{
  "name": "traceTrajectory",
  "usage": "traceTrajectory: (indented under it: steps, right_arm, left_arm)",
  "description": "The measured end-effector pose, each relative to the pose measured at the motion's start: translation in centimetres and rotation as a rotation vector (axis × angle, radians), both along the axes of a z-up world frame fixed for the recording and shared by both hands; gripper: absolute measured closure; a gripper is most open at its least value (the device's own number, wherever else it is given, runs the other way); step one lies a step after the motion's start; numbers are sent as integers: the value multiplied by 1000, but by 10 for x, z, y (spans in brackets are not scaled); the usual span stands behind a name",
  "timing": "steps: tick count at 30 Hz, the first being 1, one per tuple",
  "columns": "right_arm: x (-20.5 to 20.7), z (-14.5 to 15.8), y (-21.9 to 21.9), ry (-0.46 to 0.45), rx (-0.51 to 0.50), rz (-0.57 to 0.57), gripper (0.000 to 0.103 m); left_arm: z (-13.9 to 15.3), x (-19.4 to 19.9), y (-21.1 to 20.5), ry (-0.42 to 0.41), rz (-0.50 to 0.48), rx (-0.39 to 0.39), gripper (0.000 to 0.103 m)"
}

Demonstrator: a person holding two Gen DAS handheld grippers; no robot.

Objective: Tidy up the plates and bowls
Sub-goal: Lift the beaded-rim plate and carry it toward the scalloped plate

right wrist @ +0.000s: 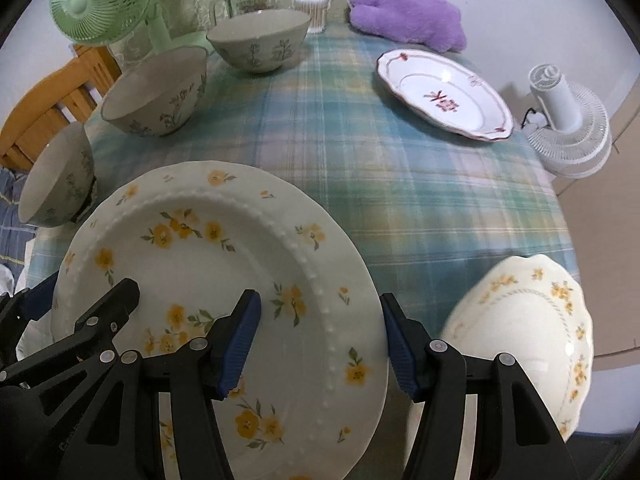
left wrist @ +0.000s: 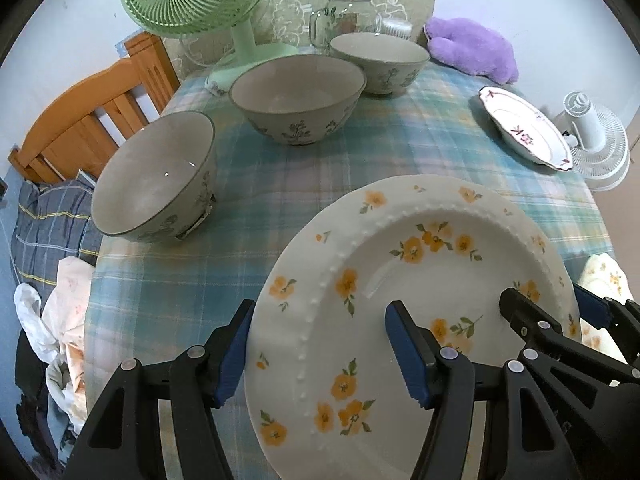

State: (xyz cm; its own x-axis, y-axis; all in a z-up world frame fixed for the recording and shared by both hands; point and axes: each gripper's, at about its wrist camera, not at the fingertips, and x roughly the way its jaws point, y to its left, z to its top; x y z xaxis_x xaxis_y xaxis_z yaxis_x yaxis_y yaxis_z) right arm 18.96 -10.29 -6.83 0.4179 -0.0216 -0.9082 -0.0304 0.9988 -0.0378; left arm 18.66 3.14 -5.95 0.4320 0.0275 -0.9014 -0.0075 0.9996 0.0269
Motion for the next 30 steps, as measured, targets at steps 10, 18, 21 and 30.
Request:
traceTrajectory:
  steps: [10, 18, 21, 30]
  right_arm:
    - [-29, 26, -18, -53, 4, -79, 40]
    - [-44, 41, -54, -90, 14, -102, 40]
    - [-48, 46, -71, -96, 16, -98, 40]
    - [-57, 48, -127, -87, 13, -83, 40]
  left_arm:
    - [23, -17, -22, -43, -51, 4, 38]
    - [35, -29, -60, -72, -57, 2, 38]
    - [37, -34, -77, -72, -51, 5, 37]
    - [36, -44, -133, -58, -37, 2, 37]
